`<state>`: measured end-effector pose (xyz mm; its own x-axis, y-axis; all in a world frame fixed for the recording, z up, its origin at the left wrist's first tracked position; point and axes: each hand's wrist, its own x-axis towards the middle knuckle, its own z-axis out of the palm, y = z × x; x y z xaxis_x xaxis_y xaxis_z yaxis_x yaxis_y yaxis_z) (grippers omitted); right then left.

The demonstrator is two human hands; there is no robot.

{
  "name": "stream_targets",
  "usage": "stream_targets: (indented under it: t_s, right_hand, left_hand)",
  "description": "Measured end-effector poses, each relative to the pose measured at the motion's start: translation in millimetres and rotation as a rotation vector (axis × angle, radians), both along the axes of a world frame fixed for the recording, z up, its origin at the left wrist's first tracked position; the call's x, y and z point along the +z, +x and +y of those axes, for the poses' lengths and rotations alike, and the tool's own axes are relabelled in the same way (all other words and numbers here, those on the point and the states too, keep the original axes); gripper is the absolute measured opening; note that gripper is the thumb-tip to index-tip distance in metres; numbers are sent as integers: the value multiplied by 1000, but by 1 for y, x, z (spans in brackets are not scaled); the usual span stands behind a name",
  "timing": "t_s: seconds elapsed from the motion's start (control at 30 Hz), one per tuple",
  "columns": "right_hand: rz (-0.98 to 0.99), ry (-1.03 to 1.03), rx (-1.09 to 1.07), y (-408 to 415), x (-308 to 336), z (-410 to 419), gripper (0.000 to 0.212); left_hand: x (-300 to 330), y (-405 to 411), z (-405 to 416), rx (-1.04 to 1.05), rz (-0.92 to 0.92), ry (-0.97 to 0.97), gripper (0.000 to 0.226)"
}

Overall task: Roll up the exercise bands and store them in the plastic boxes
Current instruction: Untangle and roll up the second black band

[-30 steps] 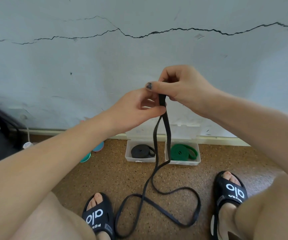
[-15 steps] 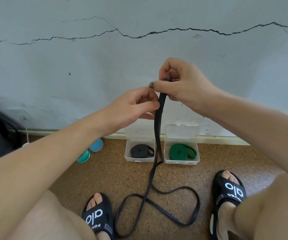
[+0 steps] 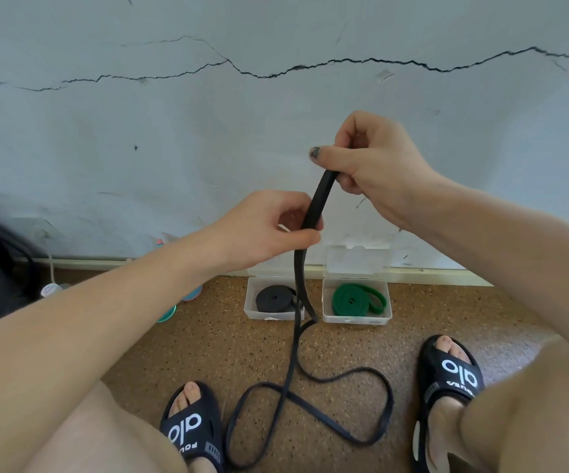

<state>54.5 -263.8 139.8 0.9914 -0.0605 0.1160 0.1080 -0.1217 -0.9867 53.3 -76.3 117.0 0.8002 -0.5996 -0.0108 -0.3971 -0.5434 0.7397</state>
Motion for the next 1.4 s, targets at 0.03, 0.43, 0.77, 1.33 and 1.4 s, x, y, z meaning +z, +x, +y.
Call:
stream_targets:
  t_s: [0.03,0.43,0.77,1.33,1.4]
  right_hand:
    - [11,14,-6,-1,0,-1,36]
    - [277,-302,-116,17,-16,-55,29]
    - [200,-497,249,-12,-11,18,36]
    - [178,-429,179,-6,-7,17,10]
    - [150,-374,126,-4,-6,13,12]
  left_hand:
    - [-3,0,1,-12,10,19,6]
    - [0,2,15,-12,-48,164,13]
    - [5,-1,16,-69,53,103,13]
    - [3,0,13,-47,130,125,11]
    - [-1,0,14,-82,130,163,8]
